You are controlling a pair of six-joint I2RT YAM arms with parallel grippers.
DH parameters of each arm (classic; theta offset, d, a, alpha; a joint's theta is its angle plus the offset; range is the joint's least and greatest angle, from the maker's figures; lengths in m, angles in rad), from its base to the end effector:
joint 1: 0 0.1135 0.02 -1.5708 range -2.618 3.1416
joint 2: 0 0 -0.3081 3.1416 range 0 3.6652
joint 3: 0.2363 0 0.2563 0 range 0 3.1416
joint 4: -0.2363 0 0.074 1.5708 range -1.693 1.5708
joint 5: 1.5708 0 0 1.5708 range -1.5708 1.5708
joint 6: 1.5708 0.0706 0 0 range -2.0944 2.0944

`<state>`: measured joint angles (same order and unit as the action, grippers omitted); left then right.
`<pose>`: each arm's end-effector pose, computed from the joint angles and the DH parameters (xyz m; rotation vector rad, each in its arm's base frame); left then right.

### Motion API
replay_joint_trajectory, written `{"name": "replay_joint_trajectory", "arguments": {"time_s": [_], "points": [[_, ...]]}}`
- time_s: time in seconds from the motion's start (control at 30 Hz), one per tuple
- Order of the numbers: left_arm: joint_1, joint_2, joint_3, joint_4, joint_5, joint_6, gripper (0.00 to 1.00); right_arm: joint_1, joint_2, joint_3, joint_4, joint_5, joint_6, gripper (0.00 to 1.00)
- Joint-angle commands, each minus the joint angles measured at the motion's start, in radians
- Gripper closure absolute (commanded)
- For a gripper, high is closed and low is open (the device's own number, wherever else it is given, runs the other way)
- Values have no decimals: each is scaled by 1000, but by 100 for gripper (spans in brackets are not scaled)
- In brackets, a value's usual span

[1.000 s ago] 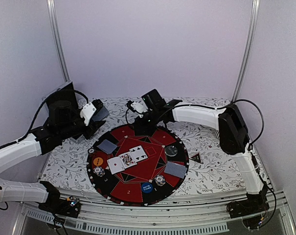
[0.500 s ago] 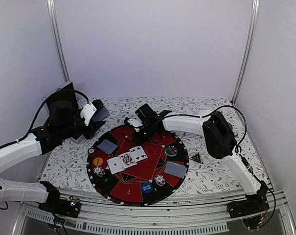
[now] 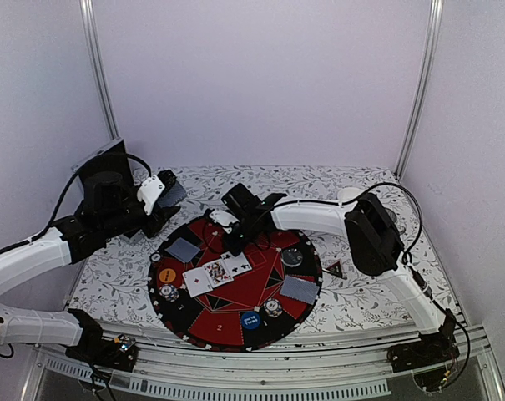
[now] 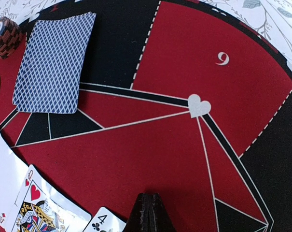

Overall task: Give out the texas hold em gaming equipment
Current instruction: Adjust the poker card in the community card area, then pick up the poker card from the face-down deck piles.

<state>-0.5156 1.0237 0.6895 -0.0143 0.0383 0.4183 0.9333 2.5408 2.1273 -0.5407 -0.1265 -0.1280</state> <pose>0.2167 -0.1259 0.3022 0.8874 1.7030 -0.1022 0.3557 0.4953 0.1250 -1.3519 2.2009 0.4727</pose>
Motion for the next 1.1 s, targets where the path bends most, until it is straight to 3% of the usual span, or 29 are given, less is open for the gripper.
{"name": "replay_joint_trajectory", "arguments": {"time_s": [0.0,0.53,0.63,0.8,1.07], "points": [[8,4,28,16,4,2,57,29,-20,-53,-126,-2,1,98],[8,11,27,14,6,8,57,46,-72,-3,-128,-32,11,95],[9,10,26,14,14,14,57,45,-142,12,-92,-56,28,85],[6,-14,10,17,97,42,57,16,-320,1,15,-120,82,56],[-41,-46,-19,5,195,97,58,-36,-492,-126,207,-425,223,16]]}}
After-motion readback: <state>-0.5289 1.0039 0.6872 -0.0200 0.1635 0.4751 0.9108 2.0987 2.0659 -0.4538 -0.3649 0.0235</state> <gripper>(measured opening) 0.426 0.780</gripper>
